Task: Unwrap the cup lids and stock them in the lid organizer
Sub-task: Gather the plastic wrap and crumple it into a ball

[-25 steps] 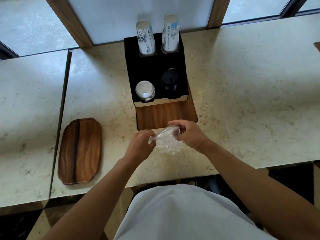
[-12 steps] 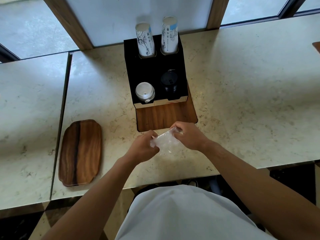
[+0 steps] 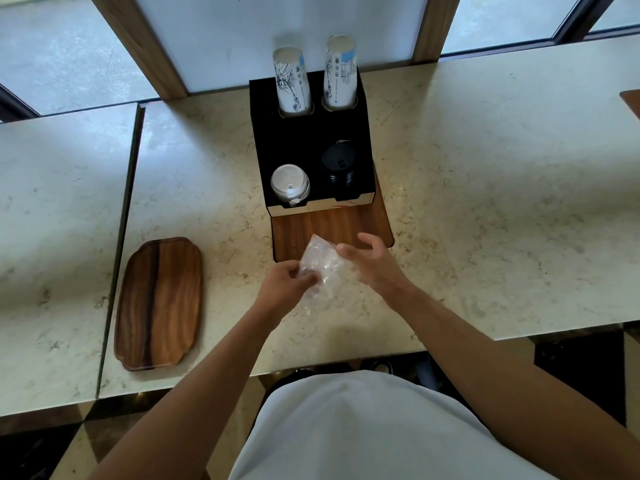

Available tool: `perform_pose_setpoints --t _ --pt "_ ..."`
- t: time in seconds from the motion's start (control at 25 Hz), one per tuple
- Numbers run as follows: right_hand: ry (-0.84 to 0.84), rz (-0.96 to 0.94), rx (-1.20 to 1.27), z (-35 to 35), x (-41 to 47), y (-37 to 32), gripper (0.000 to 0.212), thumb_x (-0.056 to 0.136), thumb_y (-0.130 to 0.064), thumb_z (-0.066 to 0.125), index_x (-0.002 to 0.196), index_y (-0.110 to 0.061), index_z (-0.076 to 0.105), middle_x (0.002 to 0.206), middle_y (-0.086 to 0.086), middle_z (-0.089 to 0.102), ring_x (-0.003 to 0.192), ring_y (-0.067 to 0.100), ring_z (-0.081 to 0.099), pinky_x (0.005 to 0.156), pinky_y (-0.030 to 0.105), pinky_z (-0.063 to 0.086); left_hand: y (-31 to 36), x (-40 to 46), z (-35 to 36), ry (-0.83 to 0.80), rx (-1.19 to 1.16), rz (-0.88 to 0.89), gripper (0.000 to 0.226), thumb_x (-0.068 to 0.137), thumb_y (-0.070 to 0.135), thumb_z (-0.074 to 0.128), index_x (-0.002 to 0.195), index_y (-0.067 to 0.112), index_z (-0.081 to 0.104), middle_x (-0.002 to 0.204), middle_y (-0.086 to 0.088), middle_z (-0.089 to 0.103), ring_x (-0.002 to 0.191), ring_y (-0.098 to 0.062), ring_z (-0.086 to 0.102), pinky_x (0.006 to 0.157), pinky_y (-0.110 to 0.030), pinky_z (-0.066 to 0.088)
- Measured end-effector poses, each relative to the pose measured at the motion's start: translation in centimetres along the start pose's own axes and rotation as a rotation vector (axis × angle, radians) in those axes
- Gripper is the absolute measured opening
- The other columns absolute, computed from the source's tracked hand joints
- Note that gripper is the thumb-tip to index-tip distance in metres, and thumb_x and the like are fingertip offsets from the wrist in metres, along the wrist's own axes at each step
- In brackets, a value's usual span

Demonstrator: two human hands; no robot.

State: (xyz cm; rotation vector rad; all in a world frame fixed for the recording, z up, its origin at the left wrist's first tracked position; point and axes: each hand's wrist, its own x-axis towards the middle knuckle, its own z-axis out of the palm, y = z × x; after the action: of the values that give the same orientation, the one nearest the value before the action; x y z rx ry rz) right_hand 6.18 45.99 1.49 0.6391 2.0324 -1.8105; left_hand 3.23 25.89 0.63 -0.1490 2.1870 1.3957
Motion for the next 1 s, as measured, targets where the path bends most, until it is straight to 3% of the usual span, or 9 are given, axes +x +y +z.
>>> perform_pose_setpoints --t 0.12,0.2,0.36,0.52,0.68,0.8,0.92,1.0 --pt "-0.174 0.084 0.093 1.3 -0.9 0.4 0.128 0.058 -0.077 0.078 0.159 -0.025 0.018 0.154 0.014 0.043 0.128 0.03 0.055 0.107 0.05 0.048 0.1 -0.1 0.5 0.099 -0.116 -0.037 0.014 0.086 0.027 0.08 0.087 0.014 0.076 0.083 -0.011 0.076 0.08 -0.033 0.073 0.069 -0.035 0.06" --pt "-0.224 0.064 0.074 2.4 -1.3 0.4 0.131 0.054 -0.076 0.082 0.159 -0.028 0.019 0.148 0.01 0.052 0.127 0.026 0.059 0.107 0.048 0.048 0.1 -0.2 1.0 0.145 -0.105 -0.02 0.019 0.086 0.027 0.08 0.084 0.009 0.074 0.082 -0.017 0.073 0.073 -0.034 0.07 0.068 -0.036 0.059" --pt "-0.175 -0.011 0.057 3.9 -1.2 0.4 0.104 0.069 -0.056 0.085 0.153 -0.028 0.031 0.132 0.001 0.065 0.116 0.017 0.066 0.102 0.041 0.054 -0.1 -0.3 1.4 0.149 -0.165 -0.037 0.012 0.087 0.02 0.077 0.083 0.009 0.076 0.082 -0.016 0.075 0.079 -0.034 0.073 0.068 -0.041 0.061" --pt "0.021 0.008 0.094 4.1 -0.9 0.8 0.06 0.088 -0.029 0.076 0.141 -0.019 0.047 0.11 0.003 0.073 0.093 0.019 0.075 0.081 0.04 0.064 -0.4 -0.5 1.1 0.073 -0.369 -0.115 0.005 0.088 0.016 0.077 0.087 0.012 0.079 0.085 -0.009 0.079 0.08 -0.026 0.075 0.072 -0.034 0.059" --pt "0.11 -0.034 0.095 3.8 -1.0 1.3 0.044 0.089 -0.01 0.073 0.12 -0.016 0.042 0.099 0.013 0.073 0.068 0.016 0.072 0.069 0.038 0.065 -0.5 -0.7 0.6 -0.028 -0.506 -0.212 0.024 0.091 0.013 0.074 0.112 0.003 0.071 0.113 -0.025 0.073 0.092 -0.035 0.074 0.08 -0.045 0.062" --pt "0.126 -0.05 0.023 3.5 -0.8 1.5 0.041 0.089 -0.007 0.07 0.113 -0.015 0.037 0.085 0.015 0.068 0.055 0.012 0.063 0.066 0.038 0.062 -0.6 -0.8 0.5 0.016 -0.532 -0.197 0.047 0.092 0.007 0.071 0.133 0.021 0.053 0.113 -0.019 0.068 0.087 -0.032 0.075 0.067 -0.041 0.063" --pt "0.115 -0.034 0.008 3.1 -0.8 1.8 0.042 0.088 -0.008 0.071 0.111 -0.017 0.036 0.083 0.016 0.065 0.055 0.015 0.061 0.066 0.039 0.062 -1.0 -1.0 0.4 -0.008 -0.415 -0.076 0.038 0.094 -0.001 0.063 0.119 0.028 0.06 0.088 -0.013 0.071 0.066 -0.023 0.067 0.054 -0.03 0.055" --pt "0.122 -0.069 0.026 3.0 -0.9 1.8 0.039 0.089 -0.007 0.07 0.106 -0.02 0.037 0.083 0.015 0.063 0.055 0.015 0.059 0.062 0.037 0.06 -0.9 -1.0 0.5 -0.017 -0.33 -0.049 0.032 0.096 -0.001 0.06 0.106 0.027 0.071 0.09 -0.012 0.071 0.069 -0.024 0.063 0.056 -0.031 0.055"
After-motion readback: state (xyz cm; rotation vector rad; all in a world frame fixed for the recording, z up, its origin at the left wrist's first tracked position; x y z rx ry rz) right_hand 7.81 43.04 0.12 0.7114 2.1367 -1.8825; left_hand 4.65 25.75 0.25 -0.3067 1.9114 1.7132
